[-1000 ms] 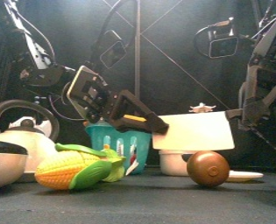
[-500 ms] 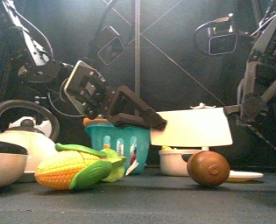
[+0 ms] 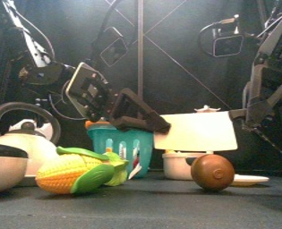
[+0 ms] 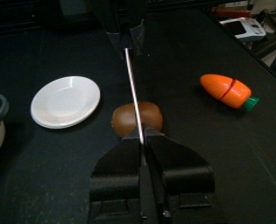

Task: Cut kiwi

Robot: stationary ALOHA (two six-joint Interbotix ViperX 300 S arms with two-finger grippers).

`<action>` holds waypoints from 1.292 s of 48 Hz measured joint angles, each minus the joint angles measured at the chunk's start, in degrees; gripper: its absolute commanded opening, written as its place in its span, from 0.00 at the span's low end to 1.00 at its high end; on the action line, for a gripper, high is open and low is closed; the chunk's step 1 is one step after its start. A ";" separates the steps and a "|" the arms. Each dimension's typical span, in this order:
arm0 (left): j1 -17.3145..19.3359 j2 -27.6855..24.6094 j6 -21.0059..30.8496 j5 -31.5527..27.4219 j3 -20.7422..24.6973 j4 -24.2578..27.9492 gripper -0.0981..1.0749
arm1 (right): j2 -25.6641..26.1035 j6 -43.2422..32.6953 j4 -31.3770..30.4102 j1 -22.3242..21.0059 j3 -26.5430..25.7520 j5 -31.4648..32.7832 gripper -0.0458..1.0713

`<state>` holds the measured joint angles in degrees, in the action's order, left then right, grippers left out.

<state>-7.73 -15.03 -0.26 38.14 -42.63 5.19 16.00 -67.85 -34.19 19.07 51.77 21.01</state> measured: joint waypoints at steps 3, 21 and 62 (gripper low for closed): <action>0.00 -0.09 -0.09 0.00 0.09 0.00 0.42 | -0.26 0.00 0.09 0.00 0.00 0.00 0.39; 0.00 -1.58 0.00 0.00 0.53 0.00 0.42 | -2.11 0.09 -0.09 0.00 0.09 0.00 0.39; 0.26 -3.87 -0.09 -4.04 2.72 -1.41 0.42 | -5.71 0.09 -0.26 -1.05 0.18 -0.09 0.39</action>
<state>-7.47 -18.90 -0.35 34.10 -39.90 3.78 10.28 -67.76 -34.45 18.02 51.94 20.92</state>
